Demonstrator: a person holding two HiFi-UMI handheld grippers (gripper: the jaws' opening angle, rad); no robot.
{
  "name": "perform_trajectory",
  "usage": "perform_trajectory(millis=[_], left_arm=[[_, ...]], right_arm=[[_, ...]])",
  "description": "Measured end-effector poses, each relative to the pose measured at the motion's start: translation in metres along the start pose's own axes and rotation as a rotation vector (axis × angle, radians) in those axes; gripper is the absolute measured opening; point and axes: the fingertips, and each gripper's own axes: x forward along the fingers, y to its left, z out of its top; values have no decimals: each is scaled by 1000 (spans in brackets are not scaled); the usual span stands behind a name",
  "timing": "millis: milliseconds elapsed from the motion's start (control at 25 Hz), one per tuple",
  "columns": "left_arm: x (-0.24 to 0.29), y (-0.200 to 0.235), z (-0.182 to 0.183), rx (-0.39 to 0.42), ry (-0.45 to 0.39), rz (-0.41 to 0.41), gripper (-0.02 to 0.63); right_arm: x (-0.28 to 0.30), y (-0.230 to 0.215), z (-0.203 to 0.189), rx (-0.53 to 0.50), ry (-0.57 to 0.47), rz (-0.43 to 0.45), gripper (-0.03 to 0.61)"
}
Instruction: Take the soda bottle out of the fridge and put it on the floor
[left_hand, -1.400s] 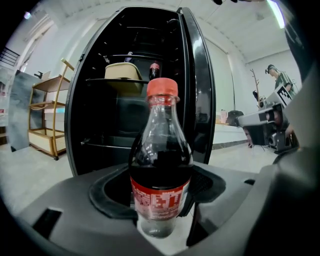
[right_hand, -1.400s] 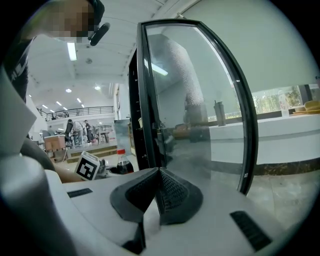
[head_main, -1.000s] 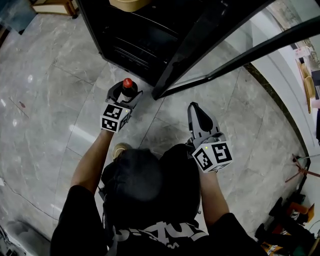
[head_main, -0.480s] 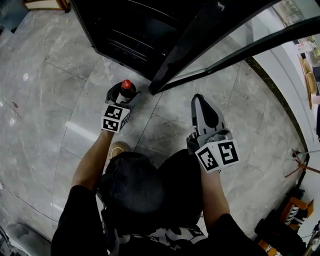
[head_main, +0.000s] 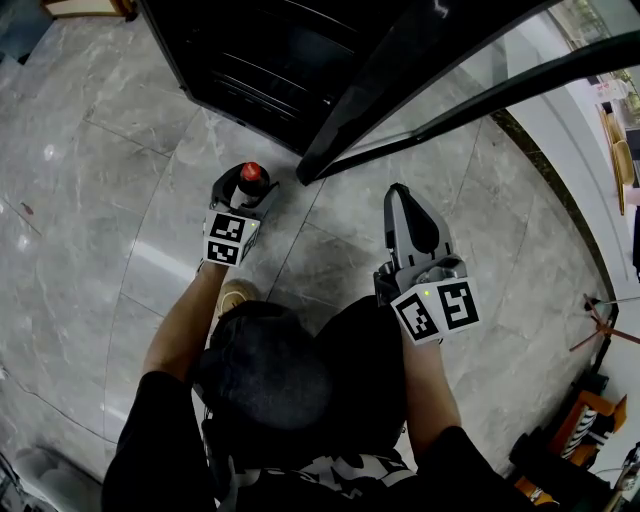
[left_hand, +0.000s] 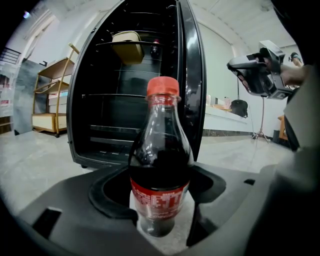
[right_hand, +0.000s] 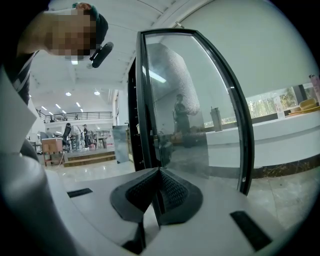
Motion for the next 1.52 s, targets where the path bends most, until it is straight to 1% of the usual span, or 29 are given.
perform_trajectory(millis=[120,240,320,600,800,1000,1160,1360,1520], left_arm=[[-1,-2,-1,6,-2,-5,313],[-4,-6,-5,16,12,-12,313],[-6,-7,-4,20,3,-10,313],[-9,-11,-6,8,-5,2,314],[-9,-12,-7,-6,7,12,318],[-11,-8,-3,-48,-6,16,366],[-15,-8,-1,-60,-9,11,411],[-28,-17,2,-68,3,-16,416],[-45,-17,9,-106,-4,-12,414]], right_arm=[[0,1,0,-1,-1,1,23],[-1,1,0,-2,-1,1,23],[-2,1,2,-3,-3,2,23],[-6,2,5,2,-17,-7,23],[-5,2,5,1,-23,-10,23],[-3,3,4,3,-24,-6,23],[0,2,3,8,-22,-3,23],[0,-5,3,23,-46,-24,23],[4,-3,5,23,-69,-17,23]])
